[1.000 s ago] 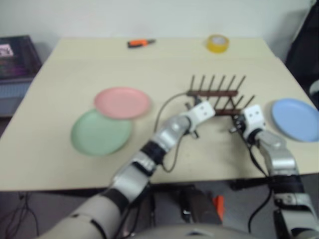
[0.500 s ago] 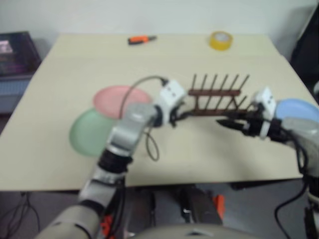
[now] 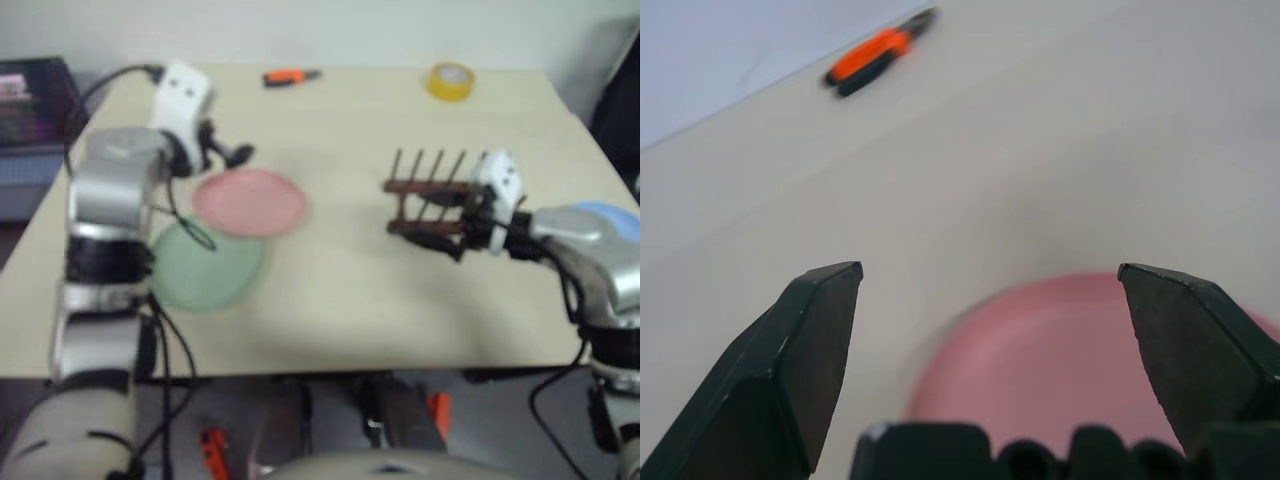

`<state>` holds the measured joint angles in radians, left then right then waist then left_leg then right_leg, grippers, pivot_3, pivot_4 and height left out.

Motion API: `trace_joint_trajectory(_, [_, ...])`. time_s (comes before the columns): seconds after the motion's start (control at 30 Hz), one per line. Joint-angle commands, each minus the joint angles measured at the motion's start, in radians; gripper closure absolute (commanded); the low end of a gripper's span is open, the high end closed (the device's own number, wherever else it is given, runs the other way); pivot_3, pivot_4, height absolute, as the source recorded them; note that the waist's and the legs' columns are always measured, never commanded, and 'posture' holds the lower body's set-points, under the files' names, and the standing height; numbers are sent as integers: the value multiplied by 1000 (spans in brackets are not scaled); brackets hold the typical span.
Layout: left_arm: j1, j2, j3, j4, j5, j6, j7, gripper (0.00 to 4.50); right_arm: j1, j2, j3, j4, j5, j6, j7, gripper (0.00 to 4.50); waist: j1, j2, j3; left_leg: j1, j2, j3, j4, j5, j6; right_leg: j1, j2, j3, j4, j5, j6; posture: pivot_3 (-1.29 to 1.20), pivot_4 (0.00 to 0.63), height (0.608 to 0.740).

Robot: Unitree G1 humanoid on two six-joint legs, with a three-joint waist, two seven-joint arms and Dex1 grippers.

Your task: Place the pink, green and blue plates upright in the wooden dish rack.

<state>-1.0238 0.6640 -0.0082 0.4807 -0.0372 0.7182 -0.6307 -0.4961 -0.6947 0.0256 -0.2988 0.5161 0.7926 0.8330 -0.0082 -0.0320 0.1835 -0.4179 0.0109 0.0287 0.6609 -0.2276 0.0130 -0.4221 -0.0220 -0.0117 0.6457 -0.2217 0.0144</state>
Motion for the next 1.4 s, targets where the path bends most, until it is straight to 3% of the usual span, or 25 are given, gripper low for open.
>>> trace_joint_trajectory(0.03, [-136, 32, 33, 304, 26, -162, 25, 0, -22, 6, 4, -3, -11, -37, 11, 24, 5, 0, 0, -1, 0, 1, 0, 0, 0, -1, 0, 0, 0, 0, 0, 0, 150, 740])
trace_joint_trajectory(0.17, [-221, 35, 0, 576, 63, -285, -24, 0, -12, 9, 11, -6, -19, -45, 16, 24, 7, 0, 0, -2, -1, 4, -1, -1, 0, -3, 0, 0, -1, 0, 0, 0, 150, 740])
trace_joint_trajectory(0.3, [-252, 14, -19, 712, 99, -355, -50, 0, -5, 8, 9, -9, -19, -45, 18, 24, 7, -1, 1, -5, -1, 4, 0, -1, 0, -4, -1, 0, -1, 0, 0, 0, 150, 740])
trace_joint_trajectory(0.77, [-206, -60, -41, 802, 154, -380, -114, 0, 4, 5, 0, -35, -16, -33, 1, 24, 7, -3, 2, -5, 0, 3, 1, -1, 0, -5, -2, 0, 0, 0, 0, 0, 150, 740])
trace_joint_trajectory(0.87, [-201, -65, -43, 799, 157, -379, -125, 611, 4, 7, 1, -37, -15, -32, -4, 0, 6, -3, 2, -5, 0, 3, 1, -1, 0, -5, -2, 0, 1, 0, 0, 0, 150, 740])
trace_joint_trajectory(1.23, [-208, -55, -30, 788, 156, -383, -136, 4489, -8, 14, 11, -29, -19, -43, -6, 0, 6, -3, 2, -5, 0, 3, 2, -1, 0, -5, -2, 0, 1, 0, 0, 0, 150, 740])
trace_joint_trajectory(1.4, [-246, -43, 4, 766, 127, -374, -152, 4489, -27, 29, -5, -50, 20, -34, 11, 0, 5, -3, 2, -4, 0, 4, 3, -1, 0, -4, -1, 0, 3, 0, 0, 0, 150, 740])
